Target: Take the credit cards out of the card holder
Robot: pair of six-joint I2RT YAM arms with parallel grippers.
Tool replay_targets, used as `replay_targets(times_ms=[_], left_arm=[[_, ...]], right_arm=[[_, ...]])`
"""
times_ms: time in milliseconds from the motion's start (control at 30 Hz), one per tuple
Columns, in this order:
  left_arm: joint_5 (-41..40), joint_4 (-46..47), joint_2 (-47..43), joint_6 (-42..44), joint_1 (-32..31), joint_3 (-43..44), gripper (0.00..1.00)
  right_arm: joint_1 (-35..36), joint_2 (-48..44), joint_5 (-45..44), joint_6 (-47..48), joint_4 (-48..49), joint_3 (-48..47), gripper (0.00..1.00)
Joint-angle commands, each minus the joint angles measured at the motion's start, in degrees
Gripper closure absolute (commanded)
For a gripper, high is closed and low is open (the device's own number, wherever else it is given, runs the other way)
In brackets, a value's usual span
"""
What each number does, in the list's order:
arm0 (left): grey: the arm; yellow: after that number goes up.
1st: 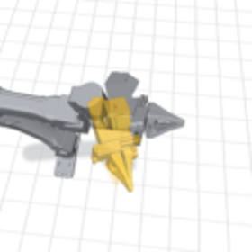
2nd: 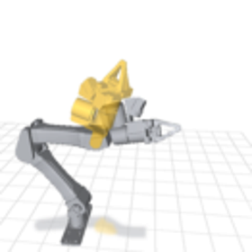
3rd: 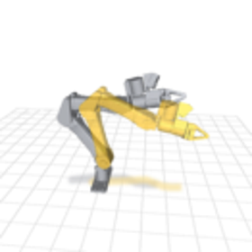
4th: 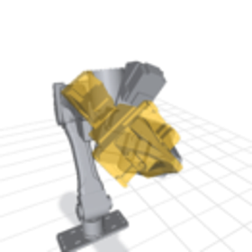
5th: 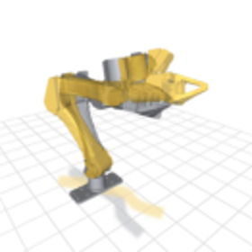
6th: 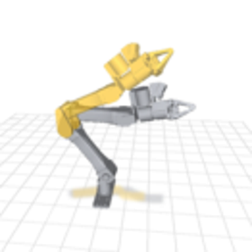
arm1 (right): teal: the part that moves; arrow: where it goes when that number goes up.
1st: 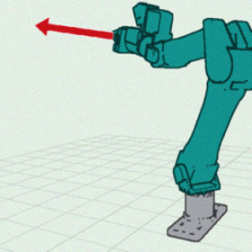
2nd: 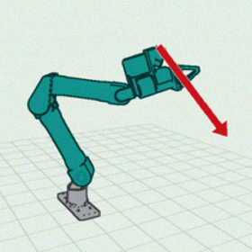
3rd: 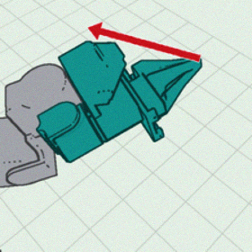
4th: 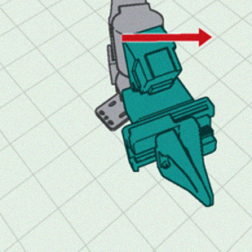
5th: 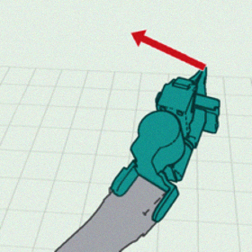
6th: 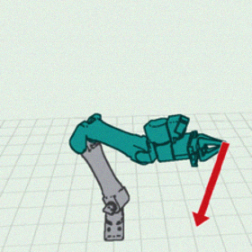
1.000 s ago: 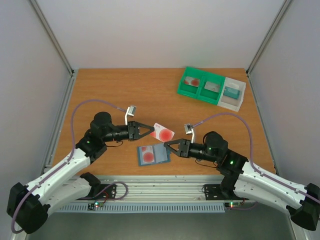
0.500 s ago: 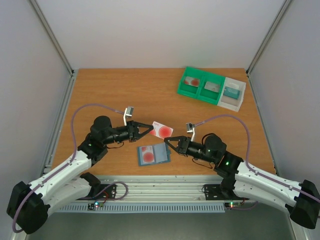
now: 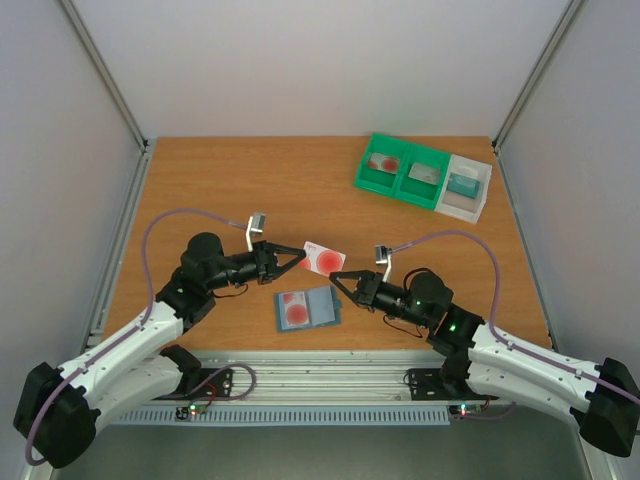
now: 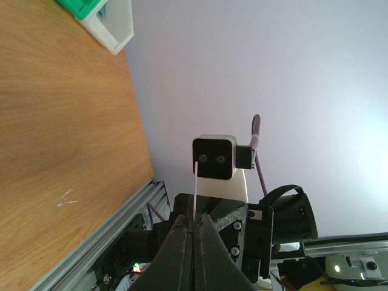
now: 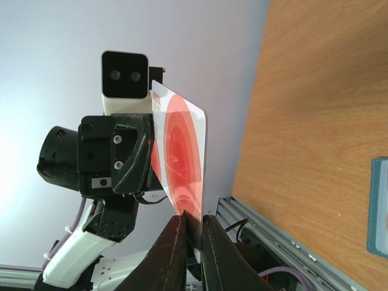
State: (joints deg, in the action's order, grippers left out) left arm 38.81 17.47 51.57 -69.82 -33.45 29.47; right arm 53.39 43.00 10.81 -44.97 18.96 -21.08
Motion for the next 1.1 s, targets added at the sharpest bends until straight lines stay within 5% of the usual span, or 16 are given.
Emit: replay_targets(times_ms=[0, 233, 300, 400, 633, 1067], left_arm=[[0.39, 3.48, -0.17, 1.68, -0.21, -0.71, 1.0], [-0.29, 1.03, -0.68, 4.13, -0.21, -0.45, 0.96], [-1.45, -1.65, -1.64, 5.88, -0.2, -0.13, 0.82], [-3.94, -8.08, -3.59, 8.82, -0.21, 0.94, 0.45], [-11.24, -29.93, -7.47, 21.7, -0.21, 7.89, 0.02], [-18.09, -48.8, -7.66, 37.65, -0.21, 15.99, 0.01]], right_arm=[[0.41, -0.85, -2.96, 0.34, 0.83, 0.43, 0.94], [0.4, -0.55, -2.59, 2.81, -0.92, -0.79, 0.99], [0.4, -1.07, -3.14, 3.83, -3.23, -1.41, 0.99], [0.4, -2.33, -5.0, 7.03, -9.63, -3.55, 0.99], [0.25, -3.34, -13.8, 19.22, -29.47, -13.77, 0.99], [-11.04, 13.17, -11.67, 36.75, -39.13, -29.91, 0.99]])
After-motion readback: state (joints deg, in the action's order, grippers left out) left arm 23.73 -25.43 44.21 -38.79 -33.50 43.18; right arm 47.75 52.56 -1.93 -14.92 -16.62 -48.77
